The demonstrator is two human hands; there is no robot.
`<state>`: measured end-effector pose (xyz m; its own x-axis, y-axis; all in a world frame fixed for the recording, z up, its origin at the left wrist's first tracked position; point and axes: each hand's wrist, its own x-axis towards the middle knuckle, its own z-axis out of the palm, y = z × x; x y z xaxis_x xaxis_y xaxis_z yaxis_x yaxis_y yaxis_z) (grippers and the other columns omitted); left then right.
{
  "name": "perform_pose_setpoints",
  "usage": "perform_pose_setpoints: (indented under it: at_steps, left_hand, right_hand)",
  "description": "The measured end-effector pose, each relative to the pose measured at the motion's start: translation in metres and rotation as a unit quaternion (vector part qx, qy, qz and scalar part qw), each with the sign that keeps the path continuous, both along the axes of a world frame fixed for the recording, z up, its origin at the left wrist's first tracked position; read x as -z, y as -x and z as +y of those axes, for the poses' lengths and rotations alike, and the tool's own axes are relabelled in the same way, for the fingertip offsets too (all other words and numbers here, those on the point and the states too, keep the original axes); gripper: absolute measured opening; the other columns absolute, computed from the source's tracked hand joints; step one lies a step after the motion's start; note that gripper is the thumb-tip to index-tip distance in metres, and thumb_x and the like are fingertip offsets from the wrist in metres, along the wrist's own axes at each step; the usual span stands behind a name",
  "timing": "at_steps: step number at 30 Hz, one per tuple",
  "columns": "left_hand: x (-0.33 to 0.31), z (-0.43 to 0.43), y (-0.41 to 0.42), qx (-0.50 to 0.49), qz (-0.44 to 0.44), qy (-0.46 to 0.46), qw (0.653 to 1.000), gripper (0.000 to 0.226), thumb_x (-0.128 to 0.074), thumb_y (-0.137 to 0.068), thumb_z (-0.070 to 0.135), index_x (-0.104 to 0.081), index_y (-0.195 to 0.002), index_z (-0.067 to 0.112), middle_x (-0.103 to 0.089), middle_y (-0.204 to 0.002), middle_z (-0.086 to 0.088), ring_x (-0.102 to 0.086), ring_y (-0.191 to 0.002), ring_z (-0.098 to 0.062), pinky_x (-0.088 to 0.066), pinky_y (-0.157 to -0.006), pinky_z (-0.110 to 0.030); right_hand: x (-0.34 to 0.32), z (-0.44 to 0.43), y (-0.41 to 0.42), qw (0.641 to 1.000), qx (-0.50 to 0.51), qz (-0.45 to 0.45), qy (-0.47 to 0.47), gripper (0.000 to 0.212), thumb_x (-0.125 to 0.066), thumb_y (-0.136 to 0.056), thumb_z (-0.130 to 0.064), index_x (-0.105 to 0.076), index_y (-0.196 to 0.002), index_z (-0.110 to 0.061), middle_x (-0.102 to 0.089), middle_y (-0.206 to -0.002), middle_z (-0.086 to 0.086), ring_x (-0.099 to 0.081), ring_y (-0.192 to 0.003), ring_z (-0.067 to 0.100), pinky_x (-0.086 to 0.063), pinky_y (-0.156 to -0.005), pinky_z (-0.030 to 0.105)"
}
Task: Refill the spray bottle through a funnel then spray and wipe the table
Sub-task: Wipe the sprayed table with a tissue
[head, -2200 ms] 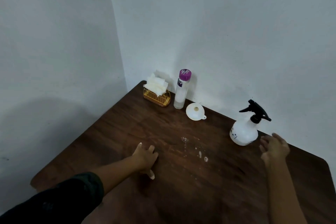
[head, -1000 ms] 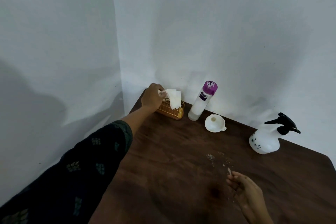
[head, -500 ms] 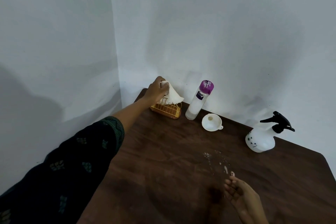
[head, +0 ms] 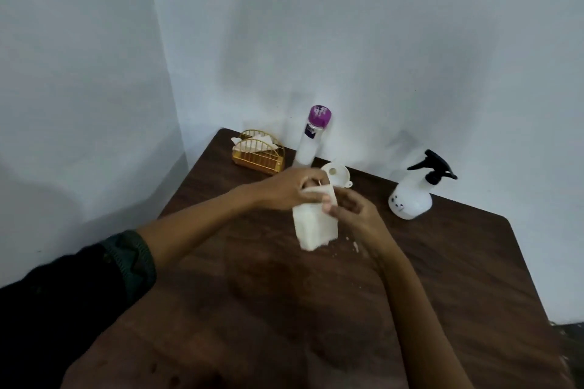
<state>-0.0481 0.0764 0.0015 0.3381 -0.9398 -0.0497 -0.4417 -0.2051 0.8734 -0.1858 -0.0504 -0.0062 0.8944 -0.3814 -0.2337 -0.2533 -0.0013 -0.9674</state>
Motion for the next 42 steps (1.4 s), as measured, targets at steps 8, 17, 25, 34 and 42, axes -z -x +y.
perform_pose_setpoints:
  at_steps: [8,17,25,34,42]
  left_hand:
    - [0.056,-0.009,0.095,-0.173,0.371,-0.039,0.911,0.070,-0.076,-0.077,0.013,-0.030,-0.126,0.034,-0.058,-0.117,-0.013,-0.062,-0.106,-0.024,-0.058,-0.081,-0.038]
    - [0.074,-0.034,0.119,-0.211,0.359,-0.011,0.909,0.022,-0.060,-0.089,0.004,-0.062,-0.110,0.012,-0.064,-0.107,-0.008,-0.064,-0.096,-0.017,-0.058,-0.079,-0.030]
    - [0.090,-0.044,0.115,-0.228,0.138,-0.060,0.962,0.019,-0.064,-0.082,0.004,-0.071,-0.098,0.012,-0.065,-0.087,0.006,-0.061,-0.081,-0.008,-0.050,-0.071,-0.019]
    - [0.114,-0.046,0.123,-0.201,0.283,-0.120,0.930,0.008,-0.059,-0.090,0.012,-0.056,-0.087,0.018,-0.067,-0.076,0.000,-0.063,-0.055,-0.005,-0.042,-0.047,-0.013]
    - [0.147,0.006,0.083,-0.257,-0.203,-0.257,0.909,0.053,-0.058,-0.088,0.040,-0.043,-0.136,0.026,-0.032,-0.148,-0.001,-0.028,-0.138,-0.021,-0.021,-0.113,-0.041]
  right_hand:
    - [0.033,-0.013,0.066,0.983,0.158,0.036,-0.082,0.013,-0.068,-0.080,-0.003,-0.067,-0.092,-0.007,-0.071,-0.093,0.013,-0.069,-0.081,0.026,-0.057,-0.074,0.046]
    - [0.056,-0.028,0.085,0.990,0.134,0.051,-0.016,0.080,-0.069,-0.067,0.014,-0.043,-0.133,-0.023,-0.057,-0.121,0.008,-0.058,-0.108,0.029,-0.056,-0.082,0.049]
    - [0.067,-0.037,0.095,0.984,0.092,0.100,0.115,0.007,-0.070,-0.075,-0.001,-0.065,-0.078,-0.006,-0.065,-0.085,0.009,-0.062,-0.074,0.018,-0.054,-0.061,0.029]
    - [0.100,-0.053,0.097,0.979,0.158,0.125,0.019,0.009,-0.065,-0.079,0.002,-0.067,-0.086,-0.003,-0.068,-0.088,0.017,-0.062,-0.081,0.027,-0.051,-0.065,0.033]
    - [0.124,-0.059,0.103,0.877,0.200,0.235,0.367,0.036,-0.060,-0.082,-0.006,-0.062,-0.117,-0.005,-0.057,-0.122,0.013,-0.048,-0.116,0.032,-0.039,-0.097,0.040]
